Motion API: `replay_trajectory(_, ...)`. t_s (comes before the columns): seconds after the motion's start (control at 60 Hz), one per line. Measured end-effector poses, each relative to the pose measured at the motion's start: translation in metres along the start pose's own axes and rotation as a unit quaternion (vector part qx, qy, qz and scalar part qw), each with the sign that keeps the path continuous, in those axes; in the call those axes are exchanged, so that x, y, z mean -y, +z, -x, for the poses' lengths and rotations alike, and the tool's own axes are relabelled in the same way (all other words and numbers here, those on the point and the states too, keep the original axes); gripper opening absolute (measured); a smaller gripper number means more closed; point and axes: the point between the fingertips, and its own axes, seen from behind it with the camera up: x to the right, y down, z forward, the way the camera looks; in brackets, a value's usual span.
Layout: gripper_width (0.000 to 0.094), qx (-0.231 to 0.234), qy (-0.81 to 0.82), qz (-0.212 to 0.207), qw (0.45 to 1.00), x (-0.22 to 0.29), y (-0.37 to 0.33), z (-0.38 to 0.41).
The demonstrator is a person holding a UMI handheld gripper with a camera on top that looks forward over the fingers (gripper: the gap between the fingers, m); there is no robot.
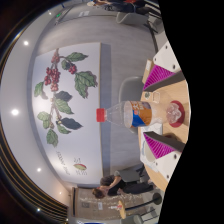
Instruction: Pour water
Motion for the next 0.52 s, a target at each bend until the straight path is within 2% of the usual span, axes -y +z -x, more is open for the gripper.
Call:
replay_trajectory(0.283,0.0851,0.035,0.046,0.014,0.998,-0.031,-0.145,0.03)
replay_trajectory(0.517,0.0849,0.05,0.048,0.012,0.998,-0.05,-0.197,0.023)
